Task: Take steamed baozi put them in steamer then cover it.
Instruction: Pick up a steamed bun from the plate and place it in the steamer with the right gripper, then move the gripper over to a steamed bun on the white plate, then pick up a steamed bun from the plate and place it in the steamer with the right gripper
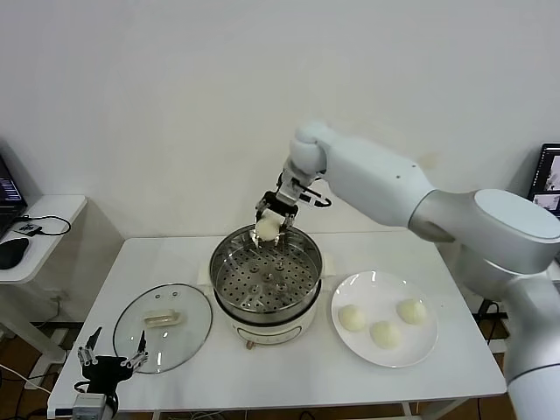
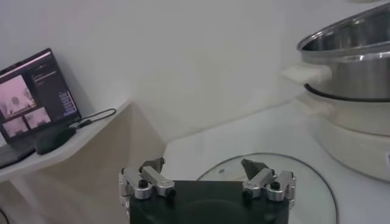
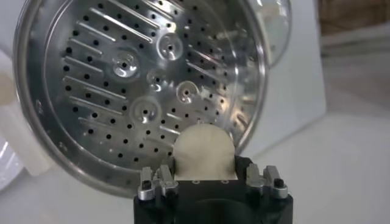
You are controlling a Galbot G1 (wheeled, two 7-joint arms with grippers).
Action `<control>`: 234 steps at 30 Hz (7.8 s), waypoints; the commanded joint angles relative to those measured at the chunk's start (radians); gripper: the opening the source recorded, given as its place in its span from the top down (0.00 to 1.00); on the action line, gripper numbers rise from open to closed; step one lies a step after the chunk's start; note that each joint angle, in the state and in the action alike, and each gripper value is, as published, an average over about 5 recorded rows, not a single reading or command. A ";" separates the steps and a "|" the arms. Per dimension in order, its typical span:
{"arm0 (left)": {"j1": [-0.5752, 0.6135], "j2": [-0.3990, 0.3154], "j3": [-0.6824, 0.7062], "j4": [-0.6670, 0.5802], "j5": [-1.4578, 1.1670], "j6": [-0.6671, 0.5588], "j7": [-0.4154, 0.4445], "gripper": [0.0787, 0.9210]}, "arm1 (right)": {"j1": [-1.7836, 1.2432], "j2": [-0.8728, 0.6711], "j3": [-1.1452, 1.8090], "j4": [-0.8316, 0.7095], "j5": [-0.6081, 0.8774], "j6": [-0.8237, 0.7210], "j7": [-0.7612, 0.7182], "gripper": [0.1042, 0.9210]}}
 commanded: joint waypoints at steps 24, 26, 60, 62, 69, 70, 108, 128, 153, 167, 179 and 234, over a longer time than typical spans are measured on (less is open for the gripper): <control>-0.013 -0.003 0.007 0.041 -0.001 0.000 0.002 0.12 | -0.104 0.138 0.057 -0.217 -0.255 0.143 0.130 0.40; -0.013 -0.003 0.007 0.041 -0.002 0.000 0.002 0.12 | -0.108 0.138 0.057 -0.217 -0.254 0.143 0.128 0.40; 0.001 0.003 0.028 0.015 0.000 0.004 0.011 0.12 | 0.199 -0.324 -0.053 0.380 0.597 -0.841 -0.151 0.12; 0.005 0.003 0.031 0.011 0.000 0.005 0.012 0.12 | 0.202 -0.382 -0.039 0.435 0.620 -0.986 -0.160 0.12; 0.015 0.009 0.035 -0.001 -0.007 0.009 0.014 0.12 | 0.183 -0.544 0.013 0.565 0.576 -1.250 -0.254 0.12; 0.015 0.010 0.034 -0.002 -0.010 0.010 0.014 0.12 | 0.178 -0.563 0.018 0.583 0.562 -1.260 -0.265 0.12; 0.028 0.002 0.025 0.005 -0.025 0.058 0.026 0.12 | -0.422 -0.626 0.246 0.591 0.122 -1.176 -0.210 0.12; 0.029 0.012 0.032 0.022 -0.019 0.056 0.026 0.12 | -0.512 -0.557 0.268 0.522 0.096 -1.179 -0.115 0.12; 0.026 0.008 0.040 0.031 -0.009 0.056 0.026 0.12 | -0.540 -0.545 0.285 0.505 0.085 -1.189 -0.091 0.19; 0.016 0.011 0.043 0.032 -0.008 0.056 0.027 0.12 | -0.472 -0.616 0.278 0.547 0.117 -1.201 -0.103 0.33; 0.014 0.013 0.047 0.011 -0.013 0.057 0.031 0.12 | -0.073 -0.690 0.182 0.573 0.319 -1.219 -0.194 0.33; 0.050 0.006 0.036 -0.040 -0.022 0.051 0.023 0.12 | -0.135 0.103 0.066 0.128 0.407 -1.277 -0.113 0.33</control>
